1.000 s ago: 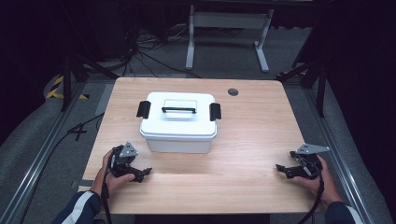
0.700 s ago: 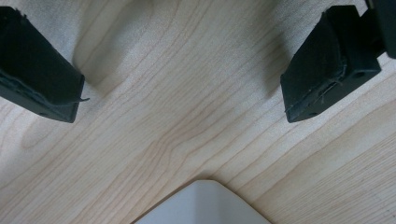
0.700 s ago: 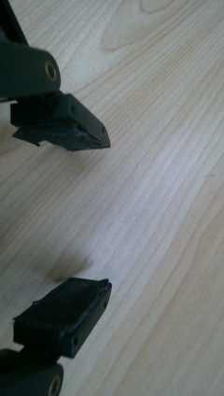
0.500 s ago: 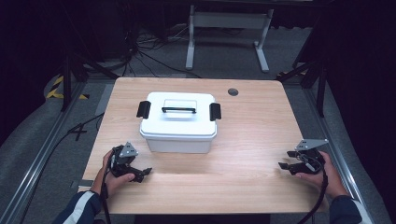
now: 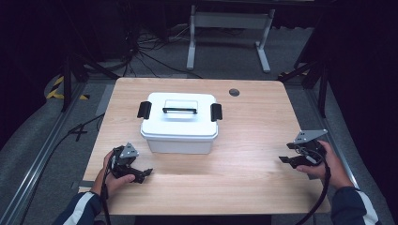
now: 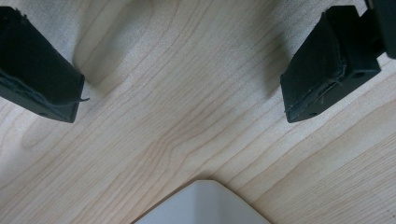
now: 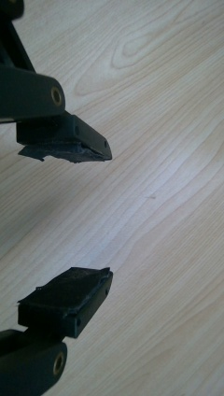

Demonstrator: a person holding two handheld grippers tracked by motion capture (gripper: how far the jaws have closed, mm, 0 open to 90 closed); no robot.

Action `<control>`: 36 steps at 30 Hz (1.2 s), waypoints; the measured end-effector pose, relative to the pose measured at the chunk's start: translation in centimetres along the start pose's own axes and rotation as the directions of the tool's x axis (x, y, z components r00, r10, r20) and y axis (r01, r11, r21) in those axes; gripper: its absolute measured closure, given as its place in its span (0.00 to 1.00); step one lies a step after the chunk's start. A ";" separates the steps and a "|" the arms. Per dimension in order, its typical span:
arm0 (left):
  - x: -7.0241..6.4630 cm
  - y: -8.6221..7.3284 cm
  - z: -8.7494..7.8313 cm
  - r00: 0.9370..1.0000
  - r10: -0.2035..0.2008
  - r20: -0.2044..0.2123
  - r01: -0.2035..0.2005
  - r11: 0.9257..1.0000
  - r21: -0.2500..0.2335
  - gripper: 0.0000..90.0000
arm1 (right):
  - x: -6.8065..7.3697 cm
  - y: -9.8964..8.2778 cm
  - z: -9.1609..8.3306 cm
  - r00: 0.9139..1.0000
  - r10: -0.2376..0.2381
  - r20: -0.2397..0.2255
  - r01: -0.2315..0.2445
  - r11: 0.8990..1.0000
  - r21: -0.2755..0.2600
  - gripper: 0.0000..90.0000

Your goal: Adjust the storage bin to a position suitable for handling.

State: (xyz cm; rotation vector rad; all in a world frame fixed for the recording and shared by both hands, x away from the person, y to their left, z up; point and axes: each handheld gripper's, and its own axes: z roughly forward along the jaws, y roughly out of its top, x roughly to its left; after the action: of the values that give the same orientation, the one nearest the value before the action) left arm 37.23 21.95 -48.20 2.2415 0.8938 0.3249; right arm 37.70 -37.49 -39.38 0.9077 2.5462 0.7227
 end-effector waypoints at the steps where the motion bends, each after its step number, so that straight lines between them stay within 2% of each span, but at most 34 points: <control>1: 0.0 0.0 0.0 1.000 0.000 0.000 0.000 1.000 -0.001 0.00 | 0.0 0.3 -0.2 1.000 -0.009 -0.004 0.009 1.000 0.000 0.40; 8: 0.0 0.0 0.0 1.000 -0.004 0.002 0.004 1.000 0.002 0.00 | 0.2 1.9 -0.9 0.999 -0.046 -0.004 0.046 0.999 -0.004 0.40; 16: 0.0 0.0 0.0 1.000 -0.001 0.000 0.001 1.000 -0.001 0.00 | 0.9 4.2 -1.3 0.994 -0.109 -0.006 0.109 0.994 -0.006 0.40; 25: 0.0 0.0 0.0 1.000 0.000 0.001 0.000 1.000 -0.002 0.00 | 1.2 6.4 -1.2 0.990 -0.137 -0.015 0.137 0.990 -0.018 0.40; 33: 0.0 0.0 0.0 1.000 0.000 0.001 0.000 1.000 -0.002 0.00 | 1.8 9.0 -1.2 0.980 -0.197 -0.020 0.196 0.980 -0.042 0.40; 36: 0.0 0.0 0.0 1.000 0.000 0.001 0.000 1.000 -0.002 0.00 | 2.1 10.6 -1.4 0.971 -0.236 -0.021 0.235 0.971 -0.043 0.40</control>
State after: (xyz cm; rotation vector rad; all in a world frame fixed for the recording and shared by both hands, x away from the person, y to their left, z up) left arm 37.24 21.95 -48.21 2.2401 0.8924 0.3248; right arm 40.68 -29.52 -32.51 0.5719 2.5929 0.7131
